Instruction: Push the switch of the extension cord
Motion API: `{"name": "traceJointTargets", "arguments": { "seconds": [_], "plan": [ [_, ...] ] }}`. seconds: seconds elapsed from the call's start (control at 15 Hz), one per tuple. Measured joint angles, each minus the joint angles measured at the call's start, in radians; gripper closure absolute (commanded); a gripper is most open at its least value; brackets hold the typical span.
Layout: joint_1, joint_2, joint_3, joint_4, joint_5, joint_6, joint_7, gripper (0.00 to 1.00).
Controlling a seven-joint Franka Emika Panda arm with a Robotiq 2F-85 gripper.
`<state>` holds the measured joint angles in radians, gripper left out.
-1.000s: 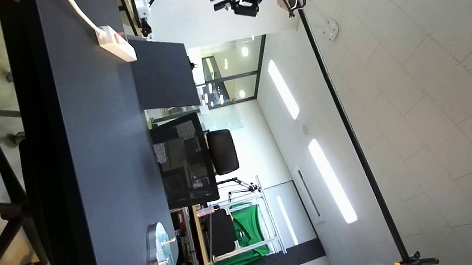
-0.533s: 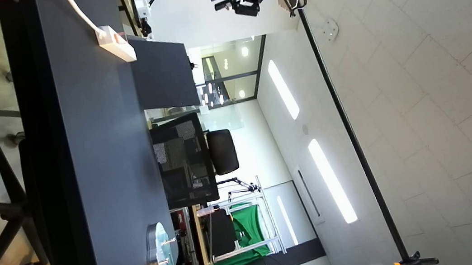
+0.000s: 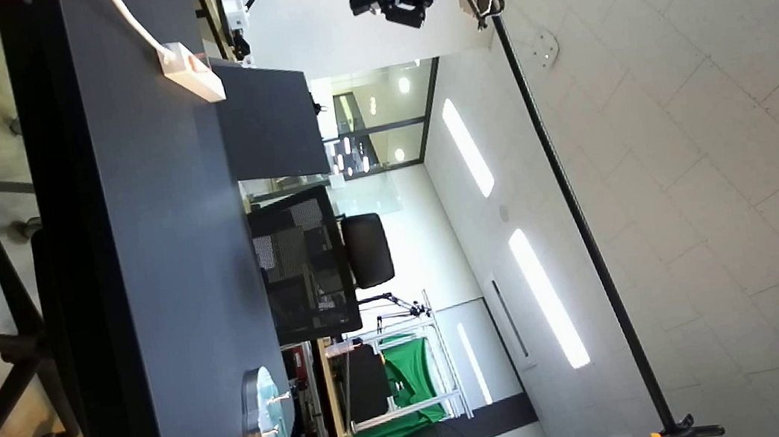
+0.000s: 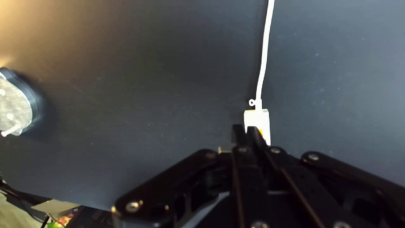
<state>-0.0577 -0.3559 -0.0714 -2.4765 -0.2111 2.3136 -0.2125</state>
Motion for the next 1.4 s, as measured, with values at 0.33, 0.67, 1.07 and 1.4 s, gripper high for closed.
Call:
{"name": "traceJointTargets", "arguments": {
  "seconds": [0.33,0.67,1.07,1.4],
  "plan": [
    [0.022,0.07,0.009,0.007,0.0,0.192,-0.014,1.0],
    [0.034,0.191,0.058,0.033,-0.104,0.312,-0.037,1.0],
    [0.04,0.296,0.096,0.074,-0.349,0.424,-0.087,0.99],
    [0.04,0.318,0.099,0.098,-0.392,0.424,-0.087,0.99]
  ]
}}
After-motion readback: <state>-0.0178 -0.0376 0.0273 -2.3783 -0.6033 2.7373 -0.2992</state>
